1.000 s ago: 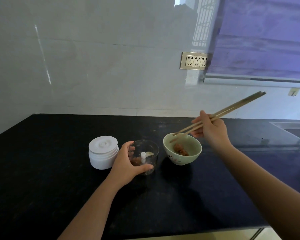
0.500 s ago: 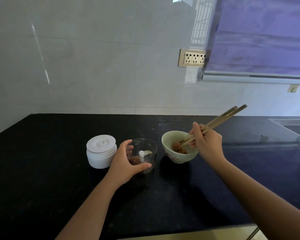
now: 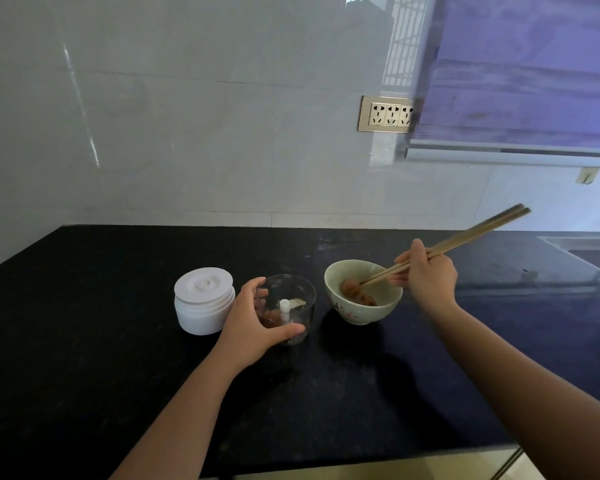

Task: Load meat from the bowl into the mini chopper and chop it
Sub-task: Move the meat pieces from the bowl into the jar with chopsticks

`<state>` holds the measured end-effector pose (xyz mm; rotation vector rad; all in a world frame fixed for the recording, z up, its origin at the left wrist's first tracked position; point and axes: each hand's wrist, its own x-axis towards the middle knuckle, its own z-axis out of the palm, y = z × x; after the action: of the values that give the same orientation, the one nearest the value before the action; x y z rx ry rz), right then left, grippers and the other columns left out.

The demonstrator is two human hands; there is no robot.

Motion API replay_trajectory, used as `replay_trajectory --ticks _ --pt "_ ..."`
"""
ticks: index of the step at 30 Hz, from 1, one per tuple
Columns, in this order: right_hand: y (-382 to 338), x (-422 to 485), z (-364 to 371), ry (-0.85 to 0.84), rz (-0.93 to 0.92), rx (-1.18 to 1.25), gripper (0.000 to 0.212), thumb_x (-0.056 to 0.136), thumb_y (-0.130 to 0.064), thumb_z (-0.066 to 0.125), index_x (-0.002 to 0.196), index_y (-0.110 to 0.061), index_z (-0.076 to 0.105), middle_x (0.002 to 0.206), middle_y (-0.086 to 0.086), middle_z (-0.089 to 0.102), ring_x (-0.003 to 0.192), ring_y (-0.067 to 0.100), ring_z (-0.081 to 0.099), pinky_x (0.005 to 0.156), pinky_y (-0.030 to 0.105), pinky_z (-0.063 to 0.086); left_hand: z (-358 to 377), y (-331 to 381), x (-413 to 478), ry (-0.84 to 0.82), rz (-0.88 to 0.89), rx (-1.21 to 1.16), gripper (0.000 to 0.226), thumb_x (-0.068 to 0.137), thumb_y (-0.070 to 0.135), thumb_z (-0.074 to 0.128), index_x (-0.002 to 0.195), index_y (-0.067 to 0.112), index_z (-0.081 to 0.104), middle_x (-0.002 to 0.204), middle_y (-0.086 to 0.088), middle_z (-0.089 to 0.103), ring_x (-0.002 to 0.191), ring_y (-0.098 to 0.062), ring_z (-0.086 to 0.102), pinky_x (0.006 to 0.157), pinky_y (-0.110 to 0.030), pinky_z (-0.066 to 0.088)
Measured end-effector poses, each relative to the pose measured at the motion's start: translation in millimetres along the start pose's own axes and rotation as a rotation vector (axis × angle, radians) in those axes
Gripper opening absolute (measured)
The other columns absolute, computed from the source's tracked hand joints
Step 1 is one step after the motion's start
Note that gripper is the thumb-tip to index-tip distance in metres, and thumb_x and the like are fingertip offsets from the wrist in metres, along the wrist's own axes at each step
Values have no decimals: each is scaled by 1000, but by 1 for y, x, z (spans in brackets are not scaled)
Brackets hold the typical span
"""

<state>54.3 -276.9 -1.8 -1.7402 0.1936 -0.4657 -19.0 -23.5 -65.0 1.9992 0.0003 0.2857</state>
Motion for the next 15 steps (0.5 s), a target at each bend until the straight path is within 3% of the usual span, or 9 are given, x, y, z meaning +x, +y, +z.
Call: replay_trajectory --ticks 4,8,11,15 --pt "6 11 -9 19 254 234 41 96 -26 41 71 -2 61 67 18 66 51 22 67 56 28 59 0 0 0 0 -2 3 100 59 33 85 140 24 26 139 0 42 120 -12 43 98 -26 37" --pt "-2 11 -13 -1 387 428 35 98 -21 42 73 -1 58 71 13 61 59 19 64 44 20 55 0 1 0 5 1 10 100 59 33 85 140 24 26 139 0 42 120 -12 43 97 -25 37" --pt "-13 6 -11 -33 419 535 34 99 -19 43 73 -2 57 76 10 58 69 17 62 46 19 55 1 2 0 2 2 8 100 59 32 85 139 24 26 137 1 42 114 -8 43 92 -22 37" --pt "-24 -5 1 -117 444 588 35 98 -20 44 72 -1 57 73 10 57 67 16 60 49 18 56 0 1 0 0 -3 17 101 59 34 85 140 25 25 139 1 41 117 -9 42 95 -24 37"
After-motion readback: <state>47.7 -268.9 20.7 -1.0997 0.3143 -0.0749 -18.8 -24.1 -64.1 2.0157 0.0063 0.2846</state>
